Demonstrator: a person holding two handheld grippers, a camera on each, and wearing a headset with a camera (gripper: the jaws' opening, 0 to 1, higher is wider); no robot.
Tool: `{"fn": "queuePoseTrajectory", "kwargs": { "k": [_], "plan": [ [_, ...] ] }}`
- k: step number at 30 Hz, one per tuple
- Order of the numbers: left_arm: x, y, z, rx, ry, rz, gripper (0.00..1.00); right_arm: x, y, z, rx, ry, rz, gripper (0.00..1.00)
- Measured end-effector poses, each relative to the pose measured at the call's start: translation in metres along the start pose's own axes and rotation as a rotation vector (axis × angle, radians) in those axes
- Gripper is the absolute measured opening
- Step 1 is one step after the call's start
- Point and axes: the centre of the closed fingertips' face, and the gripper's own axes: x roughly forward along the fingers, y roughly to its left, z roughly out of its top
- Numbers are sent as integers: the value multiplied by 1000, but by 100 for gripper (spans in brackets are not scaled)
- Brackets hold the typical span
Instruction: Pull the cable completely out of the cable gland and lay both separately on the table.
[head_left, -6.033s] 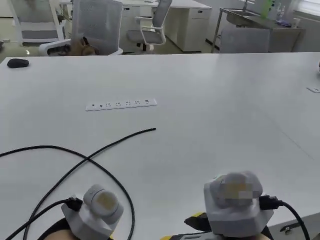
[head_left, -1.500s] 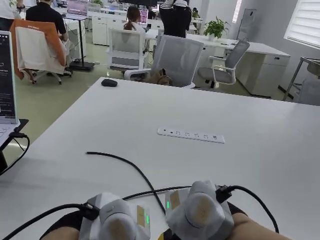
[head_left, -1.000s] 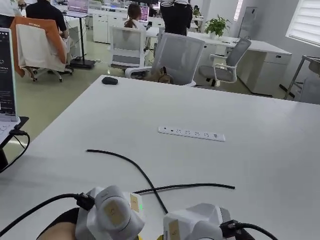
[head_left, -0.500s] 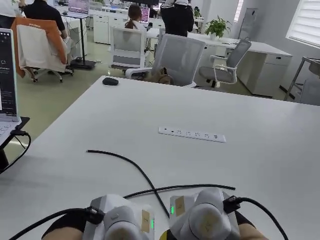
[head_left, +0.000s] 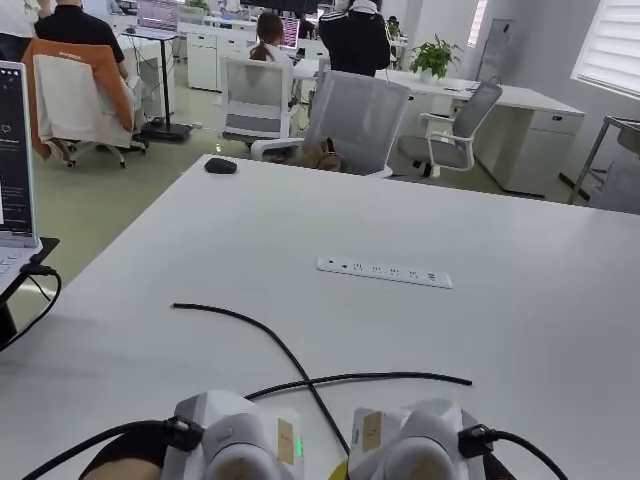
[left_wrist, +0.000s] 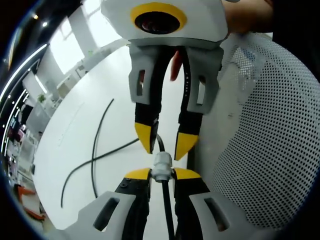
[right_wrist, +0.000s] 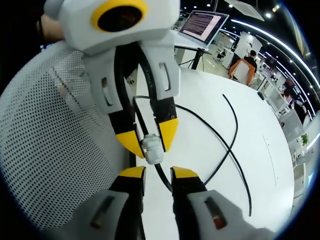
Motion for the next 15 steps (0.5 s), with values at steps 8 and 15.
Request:
{"fn": "queuePoseTrajectory", "kwargs": {
  "k": [8, 15],
  "plan": [
    [-1, 6, -5, -12, 17, 24, 18, 2, -15, -8, -45, 40, -66, 7],
    [-8, 13, -12, -40, 53, 74, 18, -2, -34, -40, 27, 162, -138, 7]
  ]
}}
